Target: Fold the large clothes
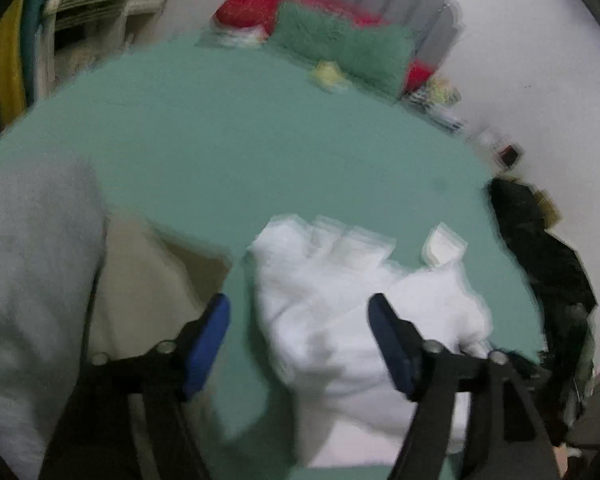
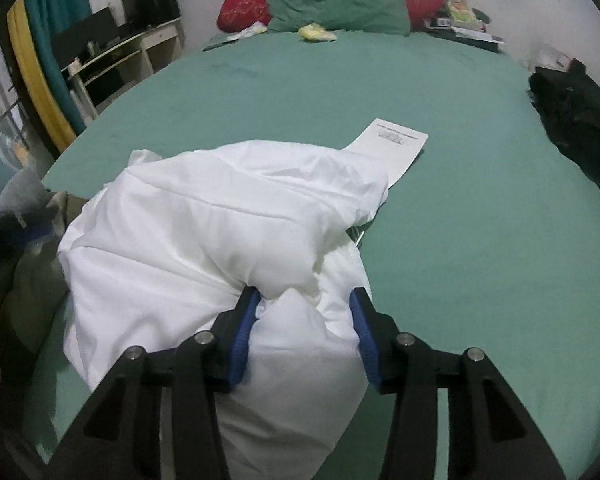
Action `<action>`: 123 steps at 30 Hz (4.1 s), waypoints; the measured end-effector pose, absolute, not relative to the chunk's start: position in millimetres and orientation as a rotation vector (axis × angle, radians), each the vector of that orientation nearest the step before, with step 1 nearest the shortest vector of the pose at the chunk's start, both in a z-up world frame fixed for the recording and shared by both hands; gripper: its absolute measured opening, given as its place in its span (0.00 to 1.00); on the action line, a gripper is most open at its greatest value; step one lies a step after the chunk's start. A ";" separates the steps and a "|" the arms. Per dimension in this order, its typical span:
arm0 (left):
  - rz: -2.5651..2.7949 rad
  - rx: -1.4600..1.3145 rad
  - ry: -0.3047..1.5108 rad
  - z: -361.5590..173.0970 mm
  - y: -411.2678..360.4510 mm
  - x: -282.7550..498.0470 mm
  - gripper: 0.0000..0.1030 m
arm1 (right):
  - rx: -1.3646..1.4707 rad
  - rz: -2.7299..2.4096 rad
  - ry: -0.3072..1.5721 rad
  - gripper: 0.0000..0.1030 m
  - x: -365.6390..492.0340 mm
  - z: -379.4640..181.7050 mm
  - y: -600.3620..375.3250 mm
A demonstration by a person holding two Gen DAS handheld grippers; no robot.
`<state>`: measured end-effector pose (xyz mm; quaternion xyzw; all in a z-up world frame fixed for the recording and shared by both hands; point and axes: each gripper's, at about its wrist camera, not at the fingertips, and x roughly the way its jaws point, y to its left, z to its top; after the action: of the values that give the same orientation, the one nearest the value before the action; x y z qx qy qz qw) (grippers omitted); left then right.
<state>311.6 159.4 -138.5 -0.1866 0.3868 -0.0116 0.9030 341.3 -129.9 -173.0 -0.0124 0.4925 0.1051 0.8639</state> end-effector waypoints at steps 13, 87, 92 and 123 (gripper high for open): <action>0.060 -0.292 1.005 -198.5 135.9 367.1 0.87 | 0.410 0.328 1.050 0.80 307.7 -173.3 -187.1; -0.387 -0.314 1.183 -212.1 -56.6 315.4 1.00 | 0.375 0.364 1.069 0.36 230.4 -184.5 -311.4; -0.330 -0.264 1.156 -218.2 -48.1 298.8 0.99 | 0.405 0.359 1.059 0.52 227.6 -185.3 -321.0; -0.477 -0.532 0.823 -103.2 11.9 251.8 0.15 | 0.432 0.515 0.663 0.17 192.5 -45.8 -253.6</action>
<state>251.8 11.9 -103.2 -0.2529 0.3914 -0.2269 0.8552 192.5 -253.6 -45.8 0.2082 0.3195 0.2478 0.8906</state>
